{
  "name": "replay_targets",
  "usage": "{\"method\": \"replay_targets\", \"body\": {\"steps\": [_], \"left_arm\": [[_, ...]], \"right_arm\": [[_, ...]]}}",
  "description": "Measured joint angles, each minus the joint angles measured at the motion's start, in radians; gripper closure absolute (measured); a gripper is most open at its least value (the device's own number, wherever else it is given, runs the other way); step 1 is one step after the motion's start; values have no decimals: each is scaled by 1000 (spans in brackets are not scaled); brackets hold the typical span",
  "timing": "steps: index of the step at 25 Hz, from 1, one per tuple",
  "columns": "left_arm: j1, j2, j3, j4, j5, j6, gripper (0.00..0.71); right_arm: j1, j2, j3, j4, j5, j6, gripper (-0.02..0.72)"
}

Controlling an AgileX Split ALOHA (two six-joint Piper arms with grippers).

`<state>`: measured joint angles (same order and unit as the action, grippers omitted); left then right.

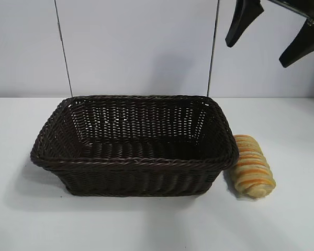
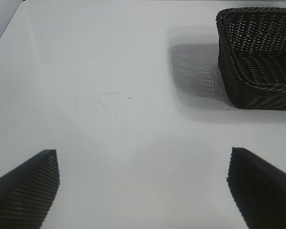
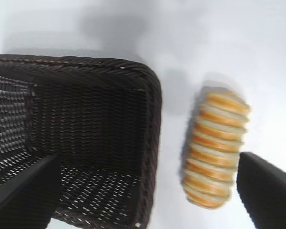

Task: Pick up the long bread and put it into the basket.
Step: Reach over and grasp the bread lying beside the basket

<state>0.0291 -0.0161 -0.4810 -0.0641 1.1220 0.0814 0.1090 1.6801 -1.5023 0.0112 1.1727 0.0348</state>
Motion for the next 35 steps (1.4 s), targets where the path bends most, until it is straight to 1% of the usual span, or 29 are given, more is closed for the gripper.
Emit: {"method": "replay_targets", "body": {"steps": [3,8,11,15,16,18,26,30,35], "left_arm": [[0,0,0,0,0,0,20],[0,0,0,0,0,0,20],[0,0,0,0,0,0,20],[0,0,0,0,0,0,20],[0,0,0,0,0,0,20],[0,0,0,0,0,0,20],[0,0,1,0,1,0,20],[0,0,1,1,1,0,20],[0,0,1,1,1,0,20]], "right_arm": [[-3,0,38,-19,-33,19,9],[-3,0,185,-19,-134,24,9],[-3,0,273,-11,-232,24,9],[-3,0,377,46,-406,25,9],[-3,0,395,60,-440,25,9],[-3,0,429,76,-479,25,9],[-3,1,462,86,-568,25,9],[-3,46,462,92,-570,25,9],[-3,115,462,129,-594,25,12]]}}
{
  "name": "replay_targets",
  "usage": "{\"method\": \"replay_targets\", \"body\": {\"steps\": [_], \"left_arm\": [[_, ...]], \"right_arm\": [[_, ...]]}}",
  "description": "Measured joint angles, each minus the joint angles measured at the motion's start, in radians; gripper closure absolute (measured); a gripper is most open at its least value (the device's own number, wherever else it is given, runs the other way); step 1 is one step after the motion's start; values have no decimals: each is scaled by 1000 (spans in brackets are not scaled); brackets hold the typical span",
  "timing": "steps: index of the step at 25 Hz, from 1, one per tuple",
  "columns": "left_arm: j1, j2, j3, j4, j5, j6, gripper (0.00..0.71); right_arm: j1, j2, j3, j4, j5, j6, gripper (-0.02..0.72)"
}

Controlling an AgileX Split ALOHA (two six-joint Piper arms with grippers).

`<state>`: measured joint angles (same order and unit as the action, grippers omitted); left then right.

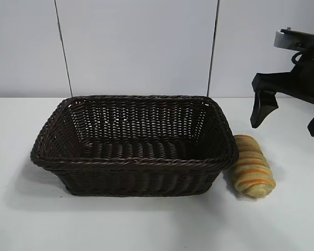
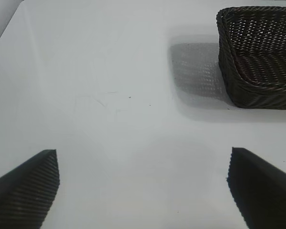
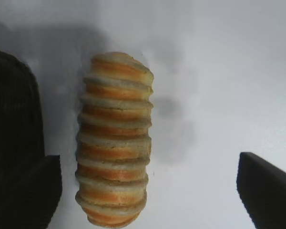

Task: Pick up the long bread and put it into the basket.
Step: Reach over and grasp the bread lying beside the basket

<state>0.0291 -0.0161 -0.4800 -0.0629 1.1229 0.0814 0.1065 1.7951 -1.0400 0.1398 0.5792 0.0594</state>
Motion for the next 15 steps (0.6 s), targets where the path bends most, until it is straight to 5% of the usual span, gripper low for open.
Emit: {"method": "replay_targets", "body": {"steps": [15], "left_arm": [[0,0,0,0,0,0,20]], "right_arm": [[0,35,0,53,-45,0,64]]}}
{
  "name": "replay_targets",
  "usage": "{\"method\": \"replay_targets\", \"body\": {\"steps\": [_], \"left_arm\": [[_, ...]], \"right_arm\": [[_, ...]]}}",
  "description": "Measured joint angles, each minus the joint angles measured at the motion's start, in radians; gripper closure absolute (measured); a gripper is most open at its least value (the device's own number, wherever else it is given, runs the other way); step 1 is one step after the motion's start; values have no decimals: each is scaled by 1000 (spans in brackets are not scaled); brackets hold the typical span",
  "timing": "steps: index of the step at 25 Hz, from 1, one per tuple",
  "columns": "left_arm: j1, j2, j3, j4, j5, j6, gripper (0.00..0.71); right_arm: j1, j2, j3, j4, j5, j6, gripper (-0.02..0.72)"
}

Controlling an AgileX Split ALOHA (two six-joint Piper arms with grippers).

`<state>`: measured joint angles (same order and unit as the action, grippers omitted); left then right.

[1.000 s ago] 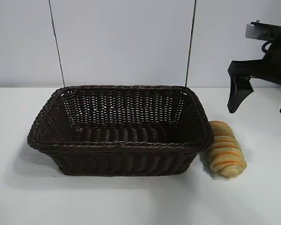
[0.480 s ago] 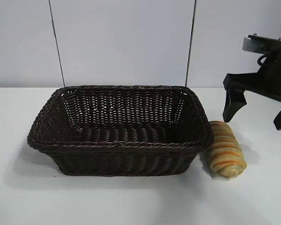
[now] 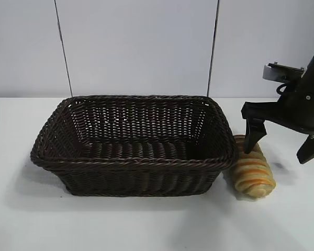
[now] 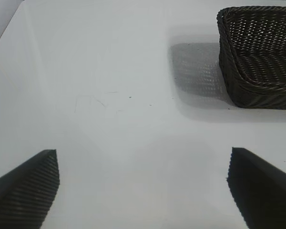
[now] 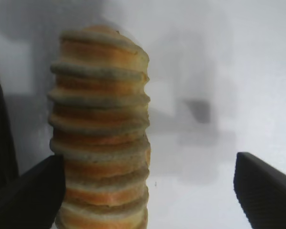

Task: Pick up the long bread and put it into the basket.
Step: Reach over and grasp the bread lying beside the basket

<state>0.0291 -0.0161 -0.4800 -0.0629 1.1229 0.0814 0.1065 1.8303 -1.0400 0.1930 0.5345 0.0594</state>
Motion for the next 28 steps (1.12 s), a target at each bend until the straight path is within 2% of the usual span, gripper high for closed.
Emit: {"method": "replay_targets", "body": {"steps": [4,16,18,24,28], "left_arm": [[0,0,0,0,0,0,20],[0,0,0,0,0,0,20],[0,0,0,1,0,1,20],[0,0,0,0,0,1,20],[0,0,0,0,0,1,20]], "right_arm": [[0,0,0,29,-13,0,64],[0,65,0,50,-34,0,68],[0,70,0,55,-36,0,118],[20,70,-2,73,-48,16,392],[20,70,-2,57,-49,46,493]]}}
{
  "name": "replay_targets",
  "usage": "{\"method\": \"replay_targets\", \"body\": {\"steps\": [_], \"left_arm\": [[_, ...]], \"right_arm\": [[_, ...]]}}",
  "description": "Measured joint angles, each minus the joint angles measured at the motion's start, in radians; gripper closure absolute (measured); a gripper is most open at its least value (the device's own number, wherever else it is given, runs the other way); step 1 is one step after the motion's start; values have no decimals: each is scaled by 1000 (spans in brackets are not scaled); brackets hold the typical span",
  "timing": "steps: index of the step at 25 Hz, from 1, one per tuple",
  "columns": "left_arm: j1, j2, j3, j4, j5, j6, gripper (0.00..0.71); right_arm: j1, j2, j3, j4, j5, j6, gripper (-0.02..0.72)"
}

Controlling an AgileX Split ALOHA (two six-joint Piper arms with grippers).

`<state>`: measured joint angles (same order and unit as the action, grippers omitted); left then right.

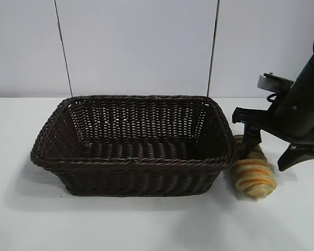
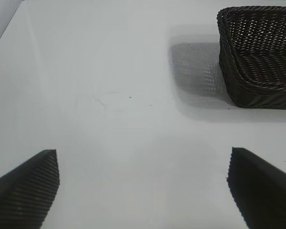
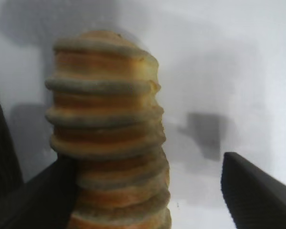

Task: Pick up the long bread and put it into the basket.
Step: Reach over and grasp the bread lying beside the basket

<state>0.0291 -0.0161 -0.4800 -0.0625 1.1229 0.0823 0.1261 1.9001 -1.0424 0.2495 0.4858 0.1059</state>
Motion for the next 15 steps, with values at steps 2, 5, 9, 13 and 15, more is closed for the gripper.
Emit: {"method": "replay_targets", "body": {"steps": [2,5,9,13,15], "left_arm": [[0,0,0,0,0,0,20],[0,0,0,0,0,0,20],[0,0,0,0,0,0,20],[0,0,0,0,0,0,20],[0,0,0,0,0,0,20]], "right_arm": [[0,0,0,-23,0,21,549],[0,0,-1,-65,5,52,638],[0,0,-6,-85,13,77,661],[0,-21,-41,-111,72,80,664],[0,-46,-83,-116,108,80,664]]}}
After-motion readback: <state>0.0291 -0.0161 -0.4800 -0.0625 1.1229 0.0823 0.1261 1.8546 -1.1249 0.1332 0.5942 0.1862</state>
